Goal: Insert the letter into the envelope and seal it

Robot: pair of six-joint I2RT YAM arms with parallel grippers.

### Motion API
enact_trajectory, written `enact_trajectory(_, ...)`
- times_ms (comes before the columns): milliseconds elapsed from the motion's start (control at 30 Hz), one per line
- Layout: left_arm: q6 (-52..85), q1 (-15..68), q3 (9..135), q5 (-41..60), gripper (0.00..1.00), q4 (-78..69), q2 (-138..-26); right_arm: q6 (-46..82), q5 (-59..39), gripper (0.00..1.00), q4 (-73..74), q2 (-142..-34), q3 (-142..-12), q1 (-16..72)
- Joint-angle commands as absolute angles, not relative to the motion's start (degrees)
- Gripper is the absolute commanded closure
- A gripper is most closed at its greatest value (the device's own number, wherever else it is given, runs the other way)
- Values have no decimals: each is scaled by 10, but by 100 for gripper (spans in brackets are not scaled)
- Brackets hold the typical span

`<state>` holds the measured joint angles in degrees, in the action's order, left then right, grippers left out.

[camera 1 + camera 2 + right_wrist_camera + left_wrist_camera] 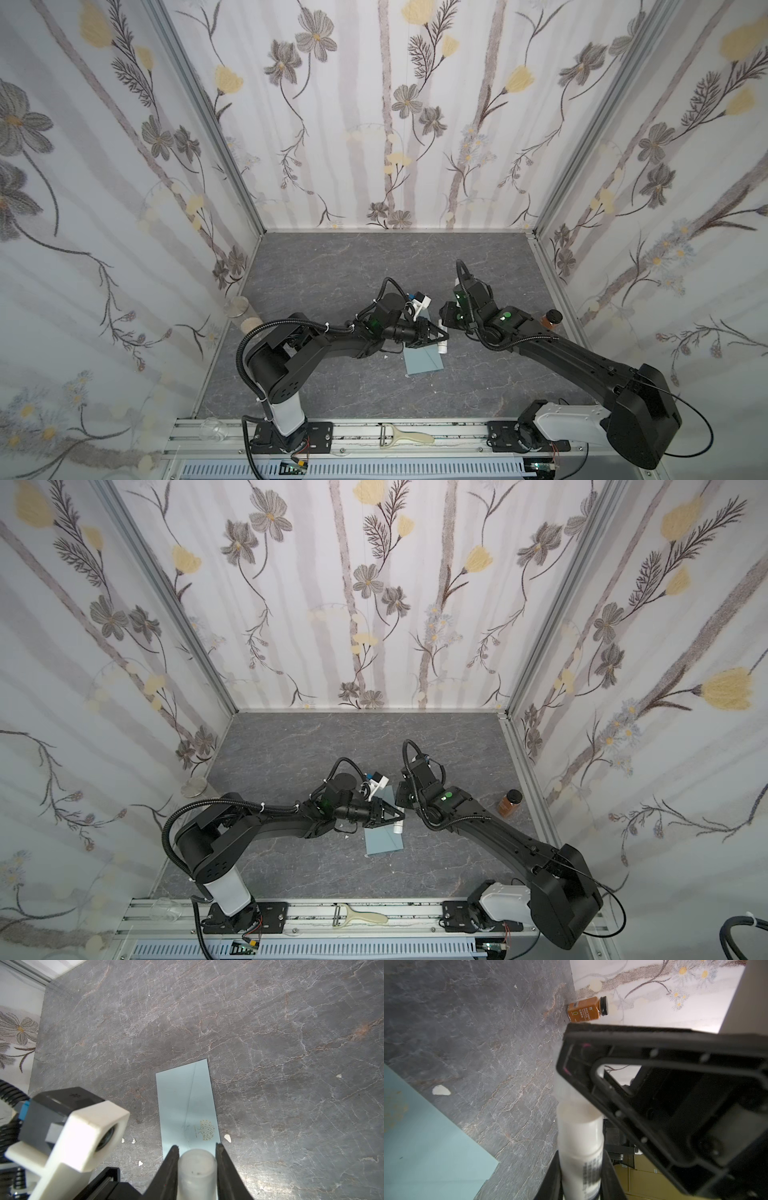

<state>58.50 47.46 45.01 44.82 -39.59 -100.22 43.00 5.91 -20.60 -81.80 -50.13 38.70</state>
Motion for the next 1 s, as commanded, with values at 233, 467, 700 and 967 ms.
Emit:
enact_trajectory(233, 586, 474, 454, 461, 100, -419, -1007, 442, 56, 69, -180, -813, -501, 392)
enact_trajectory(467, 587, 474, 455, 461, 100, -420, -1008, 443, 53, 69, -179, -811, -504, 394)
enact_trajectory(700, 587, 474, 457, 462, 100, -421, -1009, 446, 52, 69, -178, -811, -503, 398)
enact_trajectory(967, 587, 472, 459, 462, 100, -422, -1008, 447, 50, 69, -177, -810, -502, 403)
